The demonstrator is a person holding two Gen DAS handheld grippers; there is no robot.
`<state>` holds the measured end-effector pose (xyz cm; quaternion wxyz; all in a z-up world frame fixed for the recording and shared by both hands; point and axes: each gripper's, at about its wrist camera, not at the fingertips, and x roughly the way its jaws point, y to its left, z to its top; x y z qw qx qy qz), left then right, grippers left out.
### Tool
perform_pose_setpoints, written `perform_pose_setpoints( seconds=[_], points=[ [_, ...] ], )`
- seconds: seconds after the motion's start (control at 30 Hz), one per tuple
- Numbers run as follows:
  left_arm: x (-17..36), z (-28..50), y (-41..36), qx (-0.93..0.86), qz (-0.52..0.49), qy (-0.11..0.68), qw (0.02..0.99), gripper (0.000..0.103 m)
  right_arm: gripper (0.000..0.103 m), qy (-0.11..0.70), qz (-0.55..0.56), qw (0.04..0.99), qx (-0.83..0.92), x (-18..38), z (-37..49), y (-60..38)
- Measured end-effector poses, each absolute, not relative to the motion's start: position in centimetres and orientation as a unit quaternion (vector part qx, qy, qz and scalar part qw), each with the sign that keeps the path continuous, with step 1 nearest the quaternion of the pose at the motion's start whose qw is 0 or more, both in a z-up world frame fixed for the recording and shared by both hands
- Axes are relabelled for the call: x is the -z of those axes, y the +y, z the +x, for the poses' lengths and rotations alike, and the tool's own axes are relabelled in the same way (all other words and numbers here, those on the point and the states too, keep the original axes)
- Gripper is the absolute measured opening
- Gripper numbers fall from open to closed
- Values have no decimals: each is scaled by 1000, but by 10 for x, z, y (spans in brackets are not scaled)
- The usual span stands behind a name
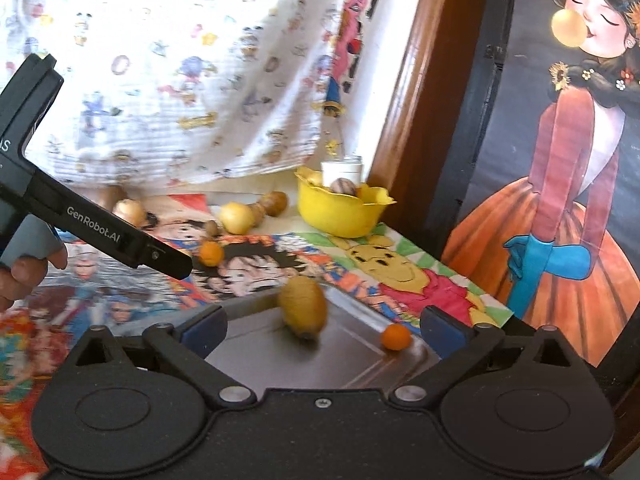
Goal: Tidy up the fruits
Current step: 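Lift both open tools off the tray back toward the remaining fruits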
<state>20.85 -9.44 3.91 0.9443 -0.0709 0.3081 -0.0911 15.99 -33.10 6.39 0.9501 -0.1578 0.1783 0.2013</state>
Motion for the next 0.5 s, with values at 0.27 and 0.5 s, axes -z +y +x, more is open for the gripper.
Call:
perform_pose_setpoints(
  seconds=[0.27, 0.5],
  points=[
    [-45, 153, -64, 73, -65, 313, 945, 103, 102, 231, -126, 939, -223, -66, 118, -304],
    [-40, 117, -30, 53, -58, 328, 941, 103, 102, 284, -114, 919, -247, -61, 88, -277]
  ],
)
